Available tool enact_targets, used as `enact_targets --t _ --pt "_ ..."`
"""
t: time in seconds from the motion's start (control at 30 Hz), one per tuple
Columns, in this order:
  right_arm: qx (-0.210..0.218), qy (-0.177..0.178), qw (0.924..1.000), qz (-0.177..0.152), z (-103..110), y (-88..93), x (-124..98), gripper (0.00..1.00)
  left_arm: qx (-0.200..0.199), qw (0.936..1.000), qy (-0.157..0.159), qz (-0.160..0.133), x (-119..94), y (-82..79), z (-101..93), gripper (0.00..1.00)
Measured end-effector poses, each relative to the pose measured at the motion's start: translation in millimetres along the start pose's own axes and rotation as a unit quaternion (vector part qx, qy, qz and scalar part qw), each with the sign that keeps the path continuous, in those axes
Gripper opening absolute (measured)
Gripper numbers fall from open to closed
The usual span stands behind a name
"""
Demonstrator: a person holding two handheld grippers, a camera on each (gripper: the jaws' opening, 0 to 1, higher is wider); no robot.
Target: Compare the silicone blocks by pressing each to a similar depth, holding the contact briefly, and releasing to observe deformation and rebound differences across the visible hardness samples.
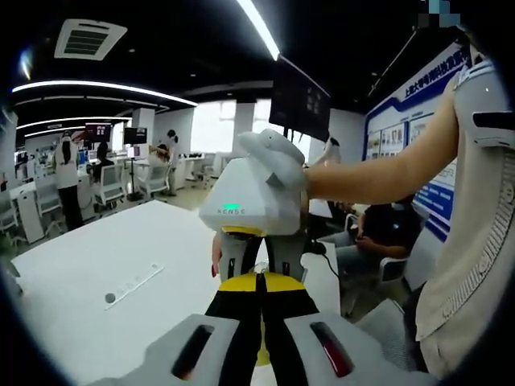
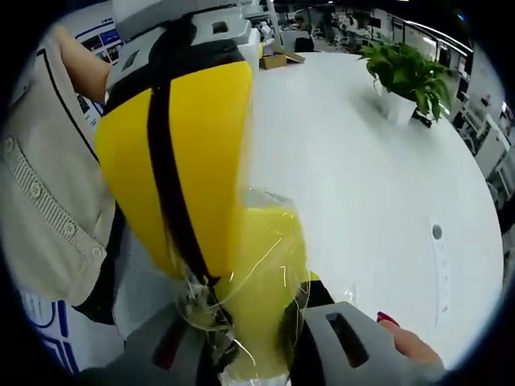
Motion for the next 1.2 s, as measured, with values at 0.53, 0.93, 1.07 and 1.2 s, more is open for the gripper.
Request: enact_targets --t 0.53,0.93,1.07,1.2 --pt "-0.009 0.006 0.9999 0.001 -2.6 2.3 -1.4 0.18 -0.005 1.0000 0.001 0.002 1.1 0.3 1.1 0.00" --pt "-0.011 0.009 0.9999 0.000 -5.1 3.4 -2.0 0.21 -0.006 1.0000 0.003 0.003 1.8 1.1 4.0 0.00" --pt "-0.013 0.009 0.9999 0.001 -4.6 4.3 -1.2 0.23 -0.008 1.0000 0.004 0.004 3.3 1.4 2.0 0.00" --pt "-0.015 0.011 0.9998 -0.004 -5.3 4.6 -0.1 0.27 -0.009 0.9999 0.002 0.006 3.4 2.6 2.5 0.00"
Point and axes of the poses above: the point that each gripper's makers call its tool centre point, and the gripper's own axes: x roughly forward along the fingers, z roughly to its left, y roughly out of its underside, the point moved 2 cm from there along -x, roughly backward along the fingers, and after that the axes turned 8 degrees about x, right-handed, at the moved point
